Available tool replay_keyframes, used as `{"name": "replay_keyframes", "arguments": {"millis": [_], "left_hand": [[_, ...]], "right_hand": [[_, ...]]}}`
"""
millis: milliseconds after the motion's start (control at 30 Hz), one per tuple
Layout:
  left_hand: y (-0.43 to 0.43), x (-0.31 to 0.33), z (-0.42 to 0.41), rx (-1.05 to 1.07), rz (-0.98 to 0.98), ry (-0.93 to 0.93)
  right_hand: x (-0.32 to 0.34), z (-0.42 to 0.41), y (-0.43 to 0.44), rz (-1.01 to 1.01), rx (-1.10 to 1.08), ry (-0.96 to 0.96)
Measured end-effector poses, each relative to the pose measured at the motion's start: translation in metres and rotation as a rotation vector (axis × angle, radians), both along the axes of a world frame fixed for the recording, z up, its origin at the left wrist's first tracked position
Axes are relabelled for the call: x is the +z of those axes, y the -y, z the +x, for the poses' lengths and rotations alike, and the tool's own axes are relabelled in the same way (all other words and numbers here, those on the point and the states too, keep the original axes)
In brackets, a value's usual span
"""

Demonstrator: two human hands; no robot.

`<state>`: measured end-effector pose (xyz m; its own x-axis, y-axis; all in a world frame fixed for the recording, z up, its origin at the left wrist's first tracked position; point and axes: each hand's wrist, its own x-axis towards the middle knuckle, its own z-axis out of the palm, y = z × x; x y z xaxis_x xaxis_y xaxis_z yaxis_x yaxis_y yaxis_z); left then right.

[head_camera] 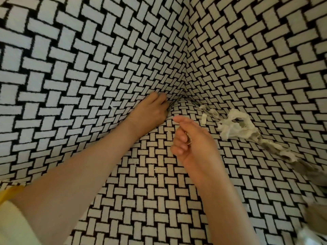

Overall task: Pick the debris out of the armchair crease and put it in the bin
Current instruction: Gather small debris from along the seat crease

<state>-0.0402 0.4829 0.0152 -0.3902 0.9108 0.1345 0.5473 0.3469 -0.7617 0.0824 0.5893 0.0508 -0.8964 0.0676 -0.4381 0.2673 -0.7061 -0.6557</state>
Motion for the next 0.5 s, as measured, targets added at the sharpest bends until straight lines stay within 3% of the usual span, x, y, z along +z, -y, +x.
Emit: {"name": "replay_keyframes", "arguments": {"millis": [133, 233, 300, 367, 433, 500], "left_hand": [[-0.001, 0.009, 0.009, -0.037, 0.069, 0.040], [0.004, 0.026, 0.029, -0.026, 0.468, 0.180], [0.006, 0.042, 0.045, 0.025, 0.727, 0.537], [0.005, 0.057, 0.060, 0.210, 1.043, 0.969], [0.001, 0.062, 0.068, 0.286, 1.187, 1.110], [-0.004, 0.063, 0.076, 0.283, 1.177, 1.210]], "right_hand": [[-0.003, -0.005, -0.004, -0.304, -0.090, 0.022], [-0.002, -0.003, -0.006, -0.349, -0.098, 0.012], [-0.003, -0.001, -0.007, -0.344, -0.108, -0.007], [-0.002, 0.000, -0.007, -0.345, -0.121, -0.032], [-0.001, 0.001, -0.007, -0.347, -0.123, -0.040], [-0.002, 0.001, -0.007, -0.352, -0.129, -0.037]]}}
